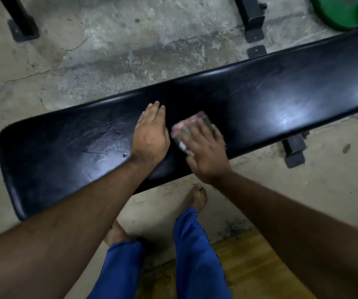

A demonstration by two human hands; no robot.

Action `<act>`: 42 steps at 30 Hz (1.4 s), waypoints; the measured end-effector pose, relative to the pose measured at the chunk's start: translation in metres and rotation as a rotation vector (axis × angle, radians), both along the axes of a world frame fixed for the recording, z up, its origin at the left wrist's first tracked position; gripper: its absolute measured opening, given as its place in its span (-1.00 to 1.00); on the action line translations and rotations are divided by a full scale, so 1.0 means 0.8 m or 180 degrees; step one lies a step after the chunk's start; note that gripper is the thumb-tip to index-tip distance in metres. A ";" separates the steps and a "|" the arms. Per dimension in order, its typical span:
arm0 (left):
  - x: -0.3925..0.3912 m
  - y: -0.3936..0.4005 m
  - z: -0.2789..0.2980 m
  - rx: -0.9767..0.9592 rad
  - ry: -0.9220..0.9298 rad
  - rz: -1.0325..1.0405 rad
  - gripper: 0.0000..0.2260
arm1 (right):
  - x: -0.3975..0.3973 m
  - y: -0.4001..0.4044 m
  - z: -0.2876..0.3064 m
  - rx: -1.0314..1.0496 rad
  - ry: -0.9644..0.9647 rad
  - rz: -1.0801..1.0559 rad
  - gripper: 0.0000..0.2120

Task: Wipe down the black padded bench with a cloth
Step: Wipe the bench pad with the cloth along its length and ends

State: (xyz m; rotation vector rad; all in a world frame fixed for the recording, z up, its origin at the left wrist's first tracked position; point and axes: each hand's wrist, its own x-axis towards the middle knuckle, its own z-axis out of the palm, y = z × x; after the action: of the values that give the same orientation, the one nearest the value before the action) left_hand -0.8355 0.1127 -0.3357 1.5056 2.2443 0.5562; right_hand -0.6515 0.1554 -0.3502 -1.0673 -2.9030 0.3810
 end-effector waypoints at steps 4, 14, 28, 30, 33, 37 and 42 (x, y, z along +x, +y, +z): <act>0.009 0.007 0.004 -0.0043 0.0055 0.0019 -0.56 | 0.031 0.108 0.006 0.0000 -0.0272 -0.0121 -0.35; 0.040 0.033 0.004 -0.0129 0.0160 0.0166 -0.54 | -0.063 0.178 0.013 -0.0053 -0.0066 -0.0994 -0.38; 0.094 0.074 0.012 -0.0040 0.0008 0.0026 -0.49 | 0.060 0.194 0.004 0.0089 -0.0167 0.0049 -0.30; 0.104 0.074 0.011 -0.0023 0.0033 -0.0053 -0.48 | 0.052 0.197 0.011 -0.0009 -0.0277 -0.1220 -0.27; 0.114 0.084 0.008 -0.0019 -0.0006 -0.0012 -0.49 | 0.061 0.116 0.007 -0.0046 -0.0074 -0.0310 -0.32; 0.127 0.103 0.000 -0.0024 0.0103 -0.0278 -0.52 | 0.153 0.173 -0.004 0.0202 -0.0111 0.0223 -0.33; 0.139 0.105 -0.018 -0.0426 0.0636 -0.0575 -0.42 | 0.116 0.140 0.000 0.0061 0.0014 -0.0869 -0.32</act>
State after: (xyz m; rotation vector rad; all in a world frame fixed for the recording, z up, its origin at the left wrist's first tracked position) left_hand -0.7244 0.1964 -0.3503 1.7367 2.2074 0.2053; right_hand -0.5589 0.2672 -0.3505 -1.4315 -2.6974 0.3418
